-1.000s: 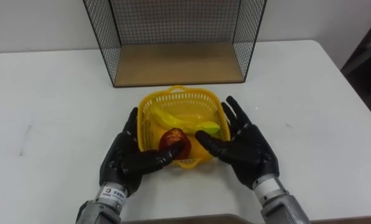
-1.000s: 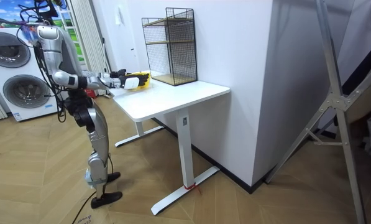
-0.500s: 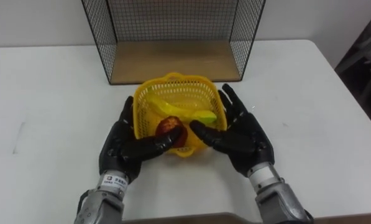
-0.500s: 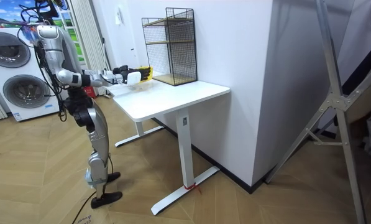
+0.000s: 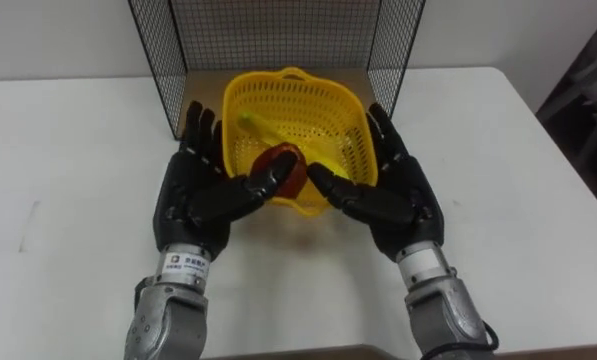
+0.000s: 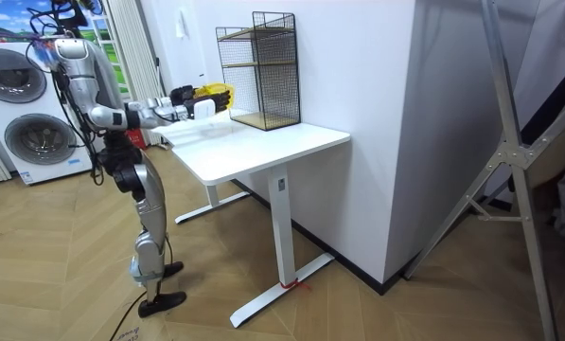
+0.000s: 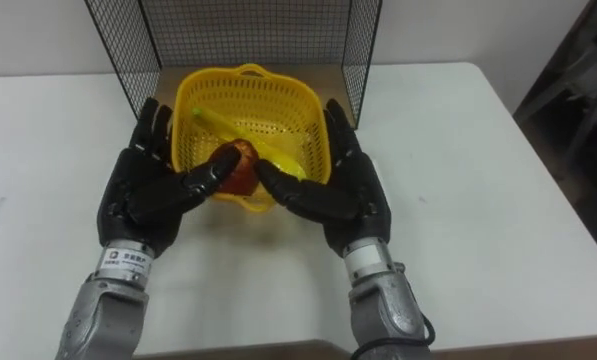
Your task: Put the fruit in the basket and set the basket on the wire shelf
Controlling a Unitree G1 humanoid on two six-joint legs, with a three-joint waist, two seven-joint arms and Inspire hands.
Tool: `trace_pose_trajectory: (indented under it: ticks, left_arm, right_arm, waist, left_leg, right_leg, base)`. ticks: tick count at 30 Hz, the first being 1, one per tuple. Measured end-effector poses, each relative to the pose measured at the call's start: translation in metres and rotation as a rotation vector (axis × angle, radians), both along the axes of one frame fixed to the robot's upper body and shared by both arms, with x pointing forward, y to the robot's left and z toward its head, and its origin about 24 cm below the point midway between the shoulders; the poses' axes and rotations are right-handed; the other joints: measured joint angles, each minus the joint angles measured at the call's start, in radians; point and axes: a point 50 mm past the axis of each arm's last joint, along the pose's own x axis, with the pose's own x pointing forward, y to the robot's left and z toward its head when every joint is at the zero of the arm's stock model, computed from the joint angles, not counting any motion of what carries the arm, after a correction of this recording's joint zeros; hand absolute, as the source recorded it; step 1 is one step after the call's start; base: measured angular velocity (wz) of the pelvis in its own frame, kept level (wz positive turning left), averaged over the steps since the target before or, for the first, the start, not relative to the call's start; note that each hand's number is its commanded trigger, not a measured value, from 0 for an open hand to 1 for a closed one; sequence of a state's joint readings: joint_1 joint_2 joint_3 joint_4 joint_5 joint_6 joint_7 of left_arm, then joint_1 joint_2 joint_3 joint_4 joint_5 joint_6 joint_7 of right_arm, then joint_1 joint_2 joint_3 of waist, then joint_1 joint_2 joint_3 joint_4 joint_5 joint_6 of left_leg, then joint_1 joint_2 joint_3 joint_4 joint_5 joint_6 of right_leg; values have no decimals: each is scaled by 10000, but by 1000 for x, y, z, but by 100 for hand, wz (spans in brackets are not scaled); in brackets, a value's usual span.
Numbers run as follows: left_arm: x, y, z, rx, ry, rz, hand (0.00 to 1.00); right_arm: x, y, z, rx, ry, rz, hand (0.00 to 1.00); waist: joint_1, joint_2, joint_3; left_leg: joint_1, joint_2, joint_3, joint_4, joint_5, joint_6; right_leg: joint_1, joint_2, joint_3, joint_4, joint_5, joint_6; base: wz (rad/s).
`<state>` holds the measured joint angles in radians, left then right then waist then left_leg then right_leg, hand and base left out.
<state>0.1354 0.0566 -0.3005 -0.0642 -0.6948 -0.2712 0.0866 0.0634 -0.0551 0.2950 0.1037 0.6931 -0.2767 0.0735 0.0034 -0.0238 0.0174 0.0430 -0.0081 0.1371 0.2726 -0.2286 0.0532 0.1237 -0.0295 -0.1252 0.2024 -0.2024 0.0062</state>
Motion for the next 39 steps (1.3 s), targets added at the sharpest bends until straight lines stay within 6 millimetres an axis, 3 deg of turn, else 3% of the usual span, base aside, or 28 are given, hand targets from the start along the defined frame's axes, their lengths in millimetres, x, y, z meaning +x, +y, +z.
trace_pose_trajectory:
  ticks: [6,11,18,19,20,22,26,29,31,33,34,35,36,37,38,39]
  left_arm:
    - [-1,-2,1,-55,-12,125,0]
    - [-1,-2,1,-33,-14,127,0]
    - [-1,-1,0,-275,60,155,0]
    - [-1,-1,0,-281,48,163,0]
    - [-1,-1,0,-284,18,189,0]
    - [-1,0,1,-283,-64,253,0]
    - [-1,1,1,-272,-103,299,0]
    - [-1,2,-1,-184,-13,292,0]
    - [-2,2,-1,-190,-5,281,0]
    - [-2,4,-1,-89,4,291,0]
    - [-2,5,-2,-12,4,262,0]
    - [-2,4,-1,-15,-44,189,0]
    - [-2,4,-1,-30,-65,153,0]
    - [-3,4,-2,-15,-41,152,0]
    - [-3,5,-1,13,-87,142,0]
    - [-2,4,-1,8,-108,128,0]
  right_arm:
    - [0,1,1,57,-113,-18,0]
    - [0,1,1,56,-113,-19,0]
    - [0,2,1,102,-115,-28,0]
    - [0,2,1,128,-114,-29,0]
    - [-1,3,1,215,-94,-13,0]
    - [0,4,2,283,-131,-25,0]
    - [-1,5,1,376,-116,-28,0]
    - [-2,5,0,363,-41,22,0]
    - [-2,5,-1,415,-29,26,0]
    - [-3,6,-1,610,13,79,0]
    - [-3,6,-2,634,43,97,0]
    - [-3,5,-3,753,102,58,0]
    - [-3,4,-4,835,143,29,0]
    - [-3,5,-8,876,343,16,0]
    - [-4,5,-10,917,524,72,0]
    - [-4,5,-10,896,517,74,0]
  waist:
    - [-6,13,-24]
    - [-6,128,-100]
    - [6,97,-83]
    - [15,29,-39]
    - [16,-70,21]
    - [96,-136,41]
    - [295,-95,52]
    - [296,-136,18]
    - [300,-99,21]
    - [298,-128,24]
    - [284,-221,34]
    - [215,-273,44]
    - [204,-221,33]
    - [233,-182,-20]
    - [194,-275,-107]
    - [170,-332,-122]
  left_leg:
    - [-67,9,-25,17,-1,1]
    - [-62,18,-23,27,9,13]
    - [-31,61,-18,217,-4,12]
    - [-52,100,-15,351,-52,5]
    - [-69,143,-14,512,-118,-28]
    - [-403,345,7,1179,-433,-84]
    - [-1371,921,-63,3255,-1385,-315]
    - [-1665,1065,-54,4107,-1564,-448]
    - [-1885,1187,-3,4596,-1367,-646]
    - [-2315,1170,-76,5155,-855,-768]
    - [-2531,1098,-129,4888,-806,-851]
    - [-2765,970,-234,3702,-559,-975]
    - [-2885,956,-295,3131,-142,-902]
    - [-2855,884,-324,2696,697,-556]
    - [-2661,693,-326,2373,799,-507]
    - [-2608,626,-320,2243,825,-489]
  right_leg:
    - [19,-1,-58,21,0,-1]
    - [-18,-6,-76,119,-1,-1]
    - [12,6,-98,265,-13,5]
    - [-28,12,-113,405,-59,-4]
    - [-70,25,-120,603,-151,-36]
    - [-357,150,-115,1012,-340,-103]
    - [-1061,505,-142,2430,-1187,-420]
    - [-1370,520,-97,3211,-1759,-605]
    - [-1369,556,-81,3298,-1801,-684]
    - [-1254,477,2,3291,-1735,-822]
    - [-1226,328,12,3277,-1722,-814]
    - [-1287,245,-23,3267,-1709,-744]
    - [-1306,241,-29,3272,-1715,-701]
    - [-1296,165,-10,3259,-1760,-626]
    - [-1284,51,-19,3149,-1760,-548]
    - [-1288,-3,-25,3108,-1739,-526]
  base:
    - [0]
    - [0]
    - [0]
    - [3]
    - [0]
    - [-7]
    - [-9]
    - [5]
    - [2]
    - [0]
    - [12]
    - [11]
    - [0]
    - [0]
    - [0]
    - [7]
